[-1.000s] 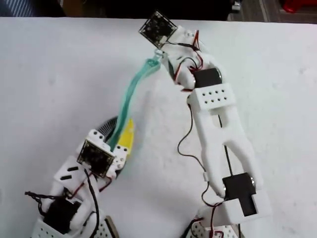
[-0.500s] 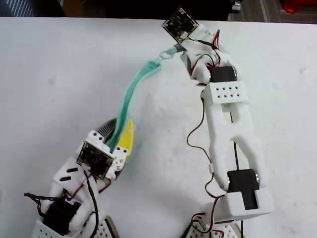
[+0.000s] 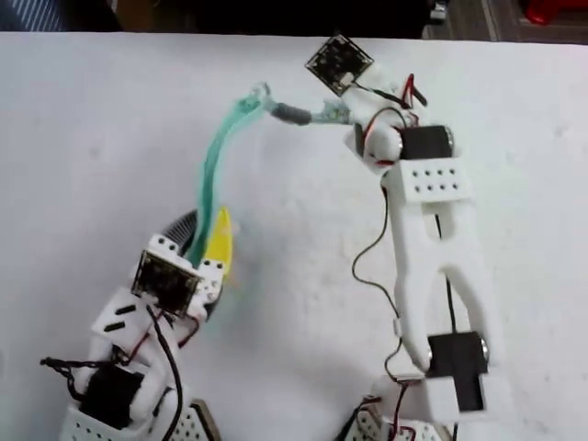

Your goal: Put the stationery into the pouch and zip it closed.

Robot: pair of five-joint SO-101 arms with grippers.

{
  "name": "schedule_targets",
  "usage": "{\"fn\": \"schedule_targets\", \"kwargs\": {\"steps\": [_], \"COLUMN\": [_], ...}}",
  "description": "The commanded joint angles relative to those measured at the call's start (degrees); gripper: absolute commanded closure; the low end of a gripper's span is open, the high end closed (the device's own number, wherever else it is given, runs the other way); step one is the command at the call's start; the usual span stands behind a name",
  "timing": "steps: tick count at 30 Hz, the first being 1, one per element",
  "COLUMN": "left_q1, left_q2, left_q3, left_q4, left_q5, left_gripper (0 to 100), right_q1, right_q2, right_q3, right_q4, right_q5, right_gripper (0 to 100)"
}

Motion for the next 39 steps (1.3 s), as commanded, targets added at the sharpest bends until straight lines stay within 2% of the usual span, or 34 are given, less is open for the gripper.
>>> {"fn": "schedule_targets", "kwargs": {"steps": [1,7,12,16,21,24,28,32,39], "left_q1": [-2.07,-2.24,-2.24,-2.15,-0.75,1.45,6.11,10.68,12.00], "left_q2": [-0.57,-0.22,5.05,21.41,44.88,56.75,70.02,82.77,100.26], "left_q3": [-1.49,-5.89,-8.18,-16.18,-26.90,-30.51,-31.47,-31.65,-31.74], "left_q4": [-4.48,-10.20,-16.88,-21.27,-29.71,-35.08,-42.81,-45.98,-55.82], "left_q5": [-0.26,-2.55,-9.41,-12.31,-19.96,-25.05,-31.12,-33.76,-36.31], "left_gripper": [98,98,98,98,98,98,98,98,98], "right_q1": [1.10,7.34,13.32,13.67,11.74,12.70,17.01,17.54,17.54], "right_q2": [-6.02,-8.22,-8.40,-8.31,-8.04,-8.57,-6.90,-2.15,2.86], "right_q3": [-0.44,0.62,10.99,22.59,37.98,43.87,44.92,45.01,41.23], "right_q4": [6.46,12.35,6.11,-3.91,-20.70,-28.79,-34.24,-39.43,-40.40], "right_q5": [0.09,-9.32,-16.00,-19.52,-27.43,-28.57,-29.01,-29.01,-29.01], "right_gripper": [74.1,80.7,81.7,81.6,81.6,81.6,81.7,81.7,81.7]}}
